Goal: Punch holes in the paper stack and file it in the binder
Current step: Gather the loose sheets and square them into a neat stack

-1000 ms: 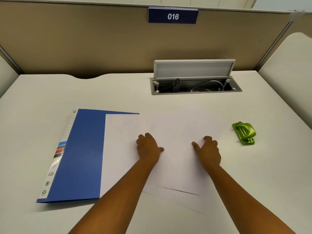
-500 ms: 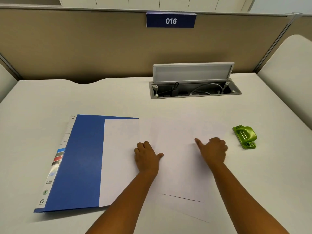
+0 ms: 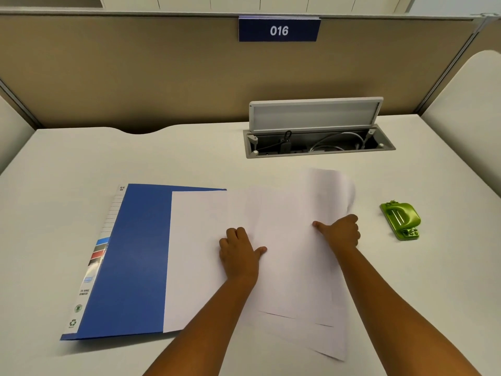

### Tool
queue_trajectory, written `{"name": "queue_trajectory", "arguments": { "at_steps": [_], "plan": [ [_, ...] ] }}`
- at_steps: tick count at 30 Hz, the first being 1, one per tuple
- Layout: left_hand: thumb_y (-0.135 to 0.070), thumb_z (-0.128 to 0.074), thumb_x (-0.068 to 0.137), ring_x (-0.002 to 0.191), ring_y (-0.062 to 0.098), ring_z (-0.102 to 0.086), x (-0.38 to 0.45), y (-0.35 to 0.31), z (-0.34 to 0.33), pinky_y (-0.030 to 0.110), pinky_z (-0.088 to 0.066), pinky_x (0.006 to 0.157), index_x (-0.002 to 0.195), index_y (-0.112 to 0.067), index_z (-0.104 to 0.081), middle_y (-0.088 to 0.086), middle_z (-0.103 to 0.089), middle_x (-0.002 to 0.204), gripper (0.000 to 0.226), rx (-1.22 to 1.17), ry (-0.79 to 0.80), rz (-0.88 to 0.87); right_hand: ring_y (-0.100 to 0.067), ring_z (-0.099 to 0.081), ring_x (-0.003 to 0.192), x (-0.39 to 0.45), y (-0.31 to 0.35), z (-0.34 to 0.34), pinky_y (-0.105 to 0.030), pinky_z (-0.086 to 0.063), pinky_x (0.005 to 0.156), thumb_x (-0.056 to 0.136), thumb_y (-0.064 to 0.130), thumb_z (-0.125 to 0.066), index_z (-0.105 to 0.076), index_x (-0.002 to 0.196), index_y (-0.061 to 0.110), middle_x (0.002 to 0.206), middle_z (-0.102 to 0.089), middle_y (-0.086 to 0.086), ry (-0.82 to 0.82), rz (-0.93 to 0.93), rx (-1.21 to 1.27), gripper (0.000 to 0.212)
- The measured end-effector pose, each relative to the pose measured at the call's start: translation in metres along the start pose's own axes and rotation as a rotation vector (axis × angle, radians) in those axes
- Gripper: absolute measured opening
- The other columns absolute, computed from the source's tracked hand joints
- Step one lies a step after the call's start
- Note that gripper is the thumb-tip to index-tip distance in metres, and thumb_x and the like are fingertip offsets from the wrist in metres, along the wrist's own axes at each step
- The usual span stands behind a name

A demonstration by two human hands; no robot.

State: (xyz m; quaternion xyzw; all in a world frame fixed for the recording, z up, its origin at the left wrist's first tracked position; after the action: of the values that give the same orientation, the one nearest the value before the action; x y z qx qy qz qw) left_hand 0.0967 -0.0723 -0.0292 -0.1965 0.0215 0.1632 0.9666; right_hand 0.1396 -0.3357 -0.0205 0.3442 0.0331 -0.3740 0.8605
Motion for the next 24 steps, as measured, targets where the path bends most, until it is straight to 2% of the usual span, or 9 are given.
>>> {"name": "queue_trajectory", "arguments": {
  "at_steps": [3, 7, 9, 12, 16, 17, 21, 23, 24],
  "plan": [
    [-0.051, -0.065, 0.073, 0.097, 0.026, -0.050, 0.001, 0.001, 0.001, 0.032, -0.044, 0.078, 0.113, -0.007, -0.049, 0.012, -0.050, 0.113, 0.061, -0.018, -0.031, -0.008, -0.043, -0.051, 0.112, -0.006, 0.003, 0.009, -0.049, -0.044, 0.091, 0.067, 0.034, -0.079, -0.038, 0.121, -0.001, 0.122, -0.054, -0.022, -0.039, 0.068, 0.056, 0.076],
    [-0.054, -0.061, 0.075, 0.098, 0.024, -0.048, 0.001, 0.001, -0.001, 0.030, -0.044, 0.080, 0.114, -0.008, -0.047, 0.011, -0.049, 0.114, 0.061, 0.015, -0.029, -0.021, -0.038, -0.050, 0.112, -0.020, 0.014, 0.023, -0.045, -0.037, 0.091, 0.073, 0.034, -0.073, -0.041, 0.127, 0.010, 0.121, -0.058, -0.014, -0.180, 0.253, -0.172, 0.067],
    [-0.056, -0.058, 0.077, 0.099, 0.023, -0.048, 0.000, 0.000, -0.001, 0.029, -0.043, 0.081, 0.115, -0.009, -0.045, 0.010, -0.048, 0.115, 0.061, 0.038, -0.027, -0.023, -0.037, -0.054, 0.108, -0.024, 0.016, 0.019, -0.042, -0.040, 0.089, 0.077, 0.029, -0.069, -0.035, 0.133, 0.014, 0.118, -0.060, -0.015, -0.109, 0.321, -0.074, 0.067],
    [-0.057, -0.059, 0.075, 0.098, 0.022, -0.049, 0.000, 0.000, -0.002, 0.028, -0.044, 0.080, 0.114, -0.010, -0.046, 0.009, -0.049, 0.113, 0.062, 0.053, -0.029, -0.025, -0.036, -0.055, 0.109, -0.026, 0.007, 0.012, -0.041, -0.046, 0.087, 0.076, 0.030, -0.071, -0.030, 0.138, 0.012, 0.124, -0.055, -0.016, 0.054, 0.224, 0.238, 0.076],
    [-0.056, -0.080, 0.048, 0.066, 0.023, -0.056, -0.002, 0.002, 0.000, 0.029, -0.048, 0.053, 0.084, -0.007, -0.060, 0.011, -0.061, 0.082, 0.064, 0.048, -0.112, -0.046, -0.033, -0.057, 0.098, -0.021, -0.020, -0.002, -0.047, -0.048, 0.091, 0.074, 0.029, -0.074, -0.051, 0.121, 0.002, 0.120, -0.059, -0.020, 0.235, 0.076, 0.304, 0.059],
    [-0.054, -0.080, 0.049, 0.067, 0.025, -0.056, -0.004, 0.001, 0.001, 0.030, -0.049, 0.054, 0.084, -0.006, -0.060, 0.012, -0.061, 0.082, 0.063, 0.012, -0.119, -0.058, -0.032, -0.056, 0.092, -0.022, -0.021, -0.003, -0.047, -0.050, 0.088, 0.075, 0.024, -0.074, -0.054, 0.117, 0.001, 0.117, -0.060, -0.021, 0.266, 0.078, 0.333, 0.052],
    [-0.046, -0.063, 0.078, 0.099, 0.028, -0.052, 0.005, 0.013, 0.005, 0.031, -0.043, 0.079, 0.111, -0.003, -0.049, 0.014, -0.050, 0.113, 0.056, -0.279, -0.011, 0.053, -0.028, -0.059, 0.083, -0.019, -0.008, 0.013, -0.034, -0.050, 0.071, 0.078, 0.014, -0.071, -0.058, 0.112, 0.000, 0.108, -0.063, -0.020, 0.281, 0.186, 0.448, 0.039],
    [-0.045, -0.062, 0.079, 0.095, 0.030, -0.055, 0.020, 0.023, 0.010, 0.032, -0.042, 0.076, 0.101, -0.003, -0.052, 0.013, -0.053, 0.105, 0.049, -0.464, 0.069, 0.179, -0.023, -0.063, 0.074, -0.019, 0.005, 0.021, -0.028, -0.052, 0.061, 0.075, 0.018, -0.074, -0.061, 0.108, 0.001, 0.099, -0.066, -0.016, 0.351, 0.200, 0.541, 0.039],
    [-0.048, -0.063, 0.078, 0.085, 0.030, -0.055, 0.027, 0.027, 0.013, 0.033, -0.042, 0.072, 0.086, -0.007, -0.054, 0.010, -0.056, 0.091, 0.043, -0.550, 0.123, 0.217, -0.020, -0.066, 0.071, -0.022, 0.014, 0.025, -0.027, -0.054, 0.059, 0.068, 0.027, -0.079, -0.064, 0.102, 0.003, 0.095, -0.068, -0.013, 0.416, 0.213, 0.594, 0.044]
  ]
}}
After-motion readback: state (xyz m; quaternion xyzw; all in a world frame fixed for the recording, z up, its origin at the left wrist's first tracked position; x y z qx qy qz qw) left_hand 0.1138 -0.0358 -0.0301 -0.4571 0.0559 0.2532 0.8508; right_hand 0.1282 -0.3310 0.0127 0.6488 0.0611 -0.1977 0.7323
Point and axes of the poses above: each hand's wrist, its own x-axis towards the middle knuckle, its own z-axis out of the back of the hand, y = z × x, the point moved 8 cm from there along x, towards the middle knuckle
